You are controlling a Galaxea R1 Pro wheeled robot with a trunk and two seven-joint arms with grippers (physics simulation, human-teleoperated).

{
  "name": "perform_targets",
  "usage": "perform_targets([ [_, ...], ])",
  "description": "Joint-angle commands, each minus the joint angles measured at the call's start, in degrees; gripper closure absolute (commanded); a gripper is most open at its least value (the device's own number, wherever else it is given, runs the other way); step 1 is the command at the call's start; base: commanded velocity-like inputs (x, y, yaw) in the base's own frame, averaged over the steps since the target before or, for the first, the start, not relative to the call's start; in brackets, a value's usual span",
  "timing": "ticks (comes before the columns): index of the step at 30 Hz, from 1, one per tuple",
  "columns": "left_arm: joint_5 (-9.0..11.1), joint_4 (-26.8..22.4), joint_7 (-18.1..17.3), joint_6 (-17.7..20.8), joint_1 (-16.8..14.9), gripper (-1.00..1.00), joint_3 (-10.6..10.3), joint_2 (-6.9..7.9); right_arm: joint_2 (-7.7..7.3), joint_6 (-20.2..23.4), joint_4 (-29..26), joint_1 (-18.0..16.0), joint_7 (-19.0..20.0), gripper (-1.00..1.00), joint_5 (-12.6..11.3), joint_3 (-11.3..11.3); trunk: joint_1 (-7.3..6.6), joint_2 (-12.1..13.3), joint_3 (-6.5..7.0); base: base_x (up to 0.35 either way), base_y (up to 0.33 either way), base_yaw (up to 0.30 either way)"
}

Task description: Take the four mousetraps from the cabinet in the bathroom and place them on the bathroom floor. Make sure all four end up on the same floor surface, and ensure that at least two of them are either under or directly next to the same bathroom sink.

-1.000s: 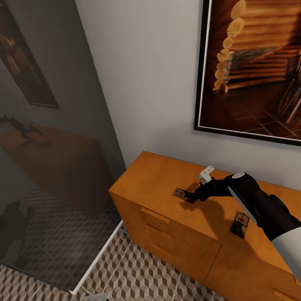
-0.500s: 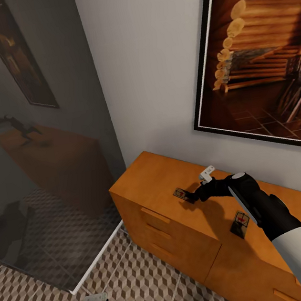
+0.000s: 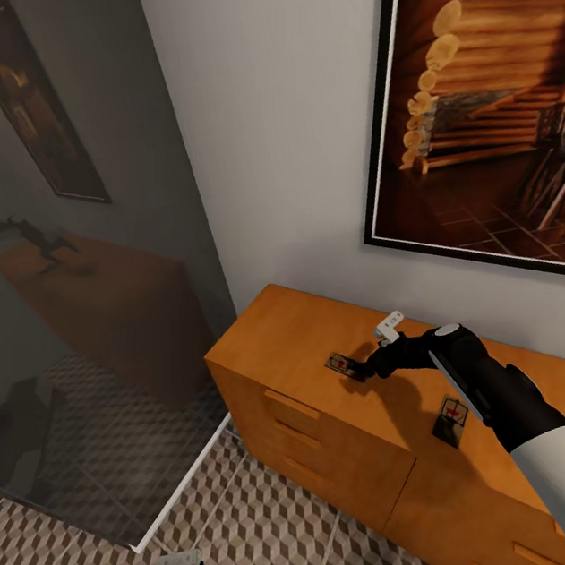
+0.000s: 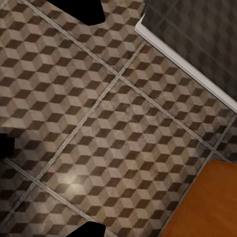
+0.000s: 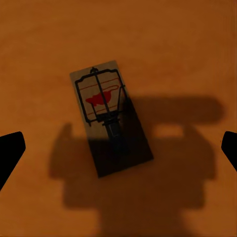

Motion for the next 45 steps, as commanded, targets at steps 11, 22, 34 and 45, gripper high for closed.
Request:
perform_targets([
  [11, 0.5, 0.2, -0.1, -0.4, -0.1, -1.00, -0.5, -0.02, -0.15, 0.0, 0.0, -0.1, 0.4, -1.00, 0.9, 0.1, 0.03, -0.1, -0.11, 0.000, 0.000, 0.000],
  [22, 0.5, 0.2, -0.1, -0.4, -0.1, -1.00, -0.5, -0.02, -0.05, 0.0, 0.0, -0.1, 0.4, -1.00, 3.1, 0.1, 0.03, -0.1, -0.11, 0.000, 0.000, 0.000],
  [34, 0.5, 0.2, -0.1, -0.3, -0.1, -1.00, -0.5, -0.02, -0.02, -0.1, 0.0, -0.1, 0.5, -1.00, 3.7, 0.1, 0.03, -0.1, -0.11, 0.000, 0.000, 0.000],
  [45, 0.5, 0.2, -0.1, -0.4, -0.1, -1.00, -0.5, -0.02, -0.04, -0.2, 0.0, -0.1, 0.7, -1.00, 3.7, 0.1, 0.03, -0.1, -0.12, 0.000, 0.000, 0.000],
])
